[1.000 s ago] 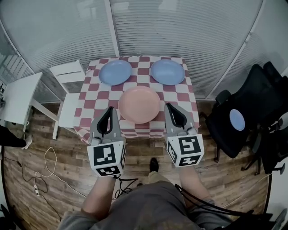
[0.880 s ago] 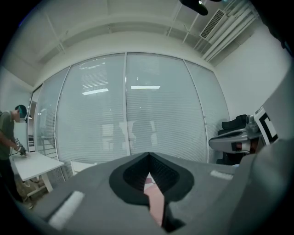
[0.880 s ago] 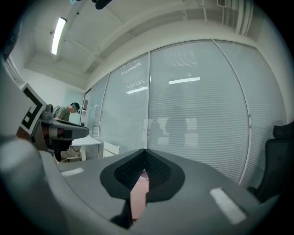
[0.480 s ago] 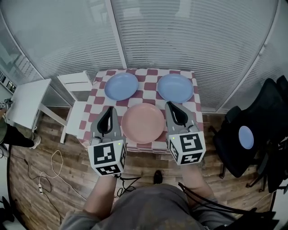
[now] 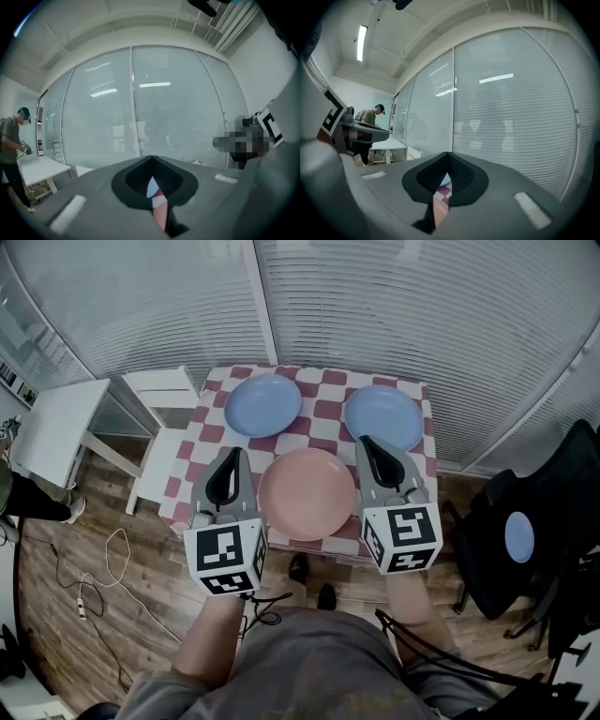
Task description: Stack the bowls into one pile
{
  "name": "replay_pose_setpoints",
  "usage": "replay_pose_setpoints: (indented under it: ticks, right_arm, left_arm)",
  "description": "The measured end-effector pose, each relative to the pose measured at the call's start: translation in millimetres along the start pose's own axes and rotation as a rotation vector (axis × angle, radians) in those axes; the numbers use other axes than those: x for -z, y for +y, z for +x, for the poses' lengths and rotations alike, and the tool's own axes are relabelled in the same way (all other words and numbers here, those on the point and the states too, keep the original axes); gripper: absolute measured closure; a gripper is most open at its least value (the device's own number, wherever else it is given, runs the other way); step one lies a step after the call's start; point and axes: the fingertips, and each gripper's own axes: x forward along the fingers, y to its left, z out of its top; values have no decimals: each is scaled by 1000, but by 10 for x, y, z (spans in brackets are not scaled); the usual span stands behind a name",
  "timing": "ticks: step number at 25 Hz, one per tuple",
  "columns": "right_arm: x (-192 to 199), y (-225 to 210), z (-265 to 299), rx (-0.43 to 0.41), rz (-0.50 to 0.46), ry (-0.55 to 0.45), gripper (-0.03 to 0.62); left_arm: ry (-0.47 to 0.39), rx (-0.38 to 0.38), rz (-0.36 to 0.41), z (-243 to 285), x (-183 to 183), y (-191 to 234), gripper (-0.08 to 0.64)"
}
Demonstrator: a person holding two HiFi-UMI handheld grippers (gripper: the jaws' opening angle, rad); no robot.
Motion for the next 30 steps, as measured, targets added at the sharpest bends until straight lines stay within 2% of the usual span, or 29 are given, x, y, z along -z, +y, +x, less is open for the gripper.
replay_pose_setpoints:
  ticks: [6, 13, 16, 21, 26, 30]
  right_arm:
    - [343, -42, 311, 7, 16, 83, 566]
    - [1024, -160, 473, 29, 61, 227, 541]
    - [1372, -172, 477, 29, 84, 301, 511]
    - [1973, -120, 416, 17, 124, 435, 463]
    - [2421, -66, 361, 23, 148, 503, 457]
    - [2621, -70, 279, 28, 145, 552, 457]
  left_arm:
    - [106, 4, -30, 333, 474, 160, 560]
    - [233, 29, -67, 594, 1117, 140, 546]
    - [305, 30, -83, 639, 1438, 122, 505]
    - [416, 32, -106, 632, 1923, 82, 483]
    - [479, 16, -114, 643, 2324, 81, 471]
    - [531, 10, -120, 599, 2553, 45, 468]
